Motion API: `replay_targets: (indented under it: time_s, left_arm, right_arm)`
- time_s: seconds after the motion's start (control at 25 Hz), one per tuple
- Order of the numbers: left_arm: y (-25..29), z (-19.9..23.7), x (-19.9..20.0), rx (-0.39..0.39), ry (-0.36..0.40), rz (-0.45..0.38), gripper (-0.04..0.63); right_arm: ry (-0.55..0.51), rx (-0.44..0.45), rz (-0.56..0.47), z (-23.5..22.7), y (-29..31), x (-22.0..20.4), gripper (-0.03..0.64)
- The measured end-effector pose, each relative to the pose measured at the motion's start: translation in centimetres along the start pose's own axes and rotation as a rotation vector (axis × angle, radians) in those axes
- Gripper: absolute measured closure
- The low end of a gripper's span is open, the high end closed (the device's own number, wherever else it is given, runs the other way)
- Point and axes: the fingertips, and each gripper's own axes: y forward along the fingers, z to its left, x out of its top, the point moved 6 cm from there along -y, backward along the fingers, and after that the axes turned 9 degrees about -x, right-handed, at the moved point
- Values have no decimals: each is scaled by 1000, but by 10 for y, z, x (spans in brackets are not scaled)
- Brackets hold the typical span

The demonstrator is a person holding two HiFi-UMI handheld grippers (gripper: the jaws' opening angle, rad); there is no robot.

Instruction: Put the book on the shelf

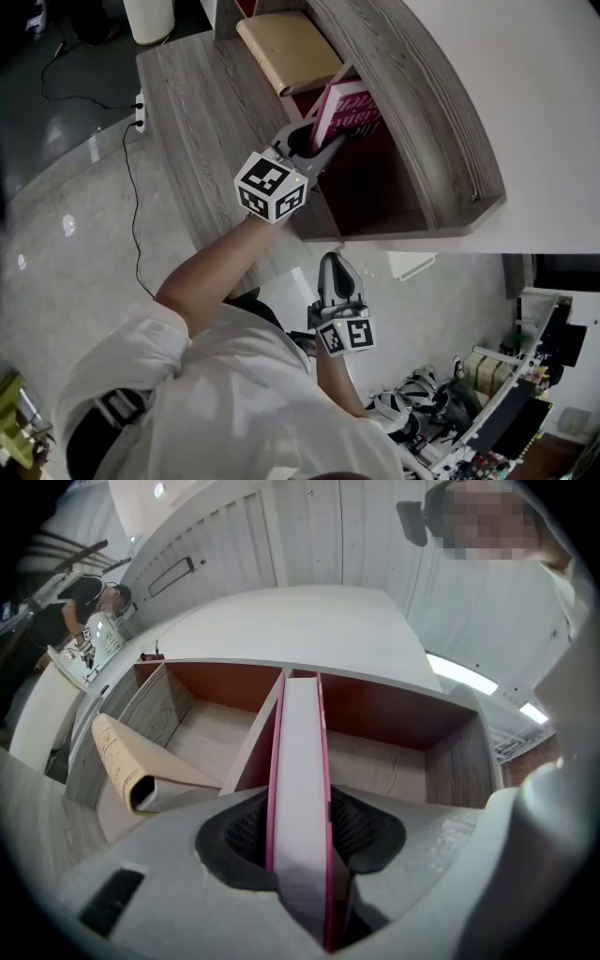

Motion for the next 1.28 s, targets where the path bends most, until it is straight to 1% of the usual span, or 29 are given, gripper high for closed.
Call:
replay_targets:
  time_s: [0.52,0.84,1.04,1.28]
  left_arm:
    - [1,4,-1,-11,-13,36,442]
    - [-8,2,-2,-3,5,50,402]
    - [-24,3,1,-1,1,59,393]
    - [-65,-7,6,15,15,77,391]
  right_arm:
    - [18,8,11,4,3,-6,598]
    - [24,9,27,4,1,-11,598]
    - [25,17,33,6,6,-15,598]
    - [32,38,29,10,12,-19,598]
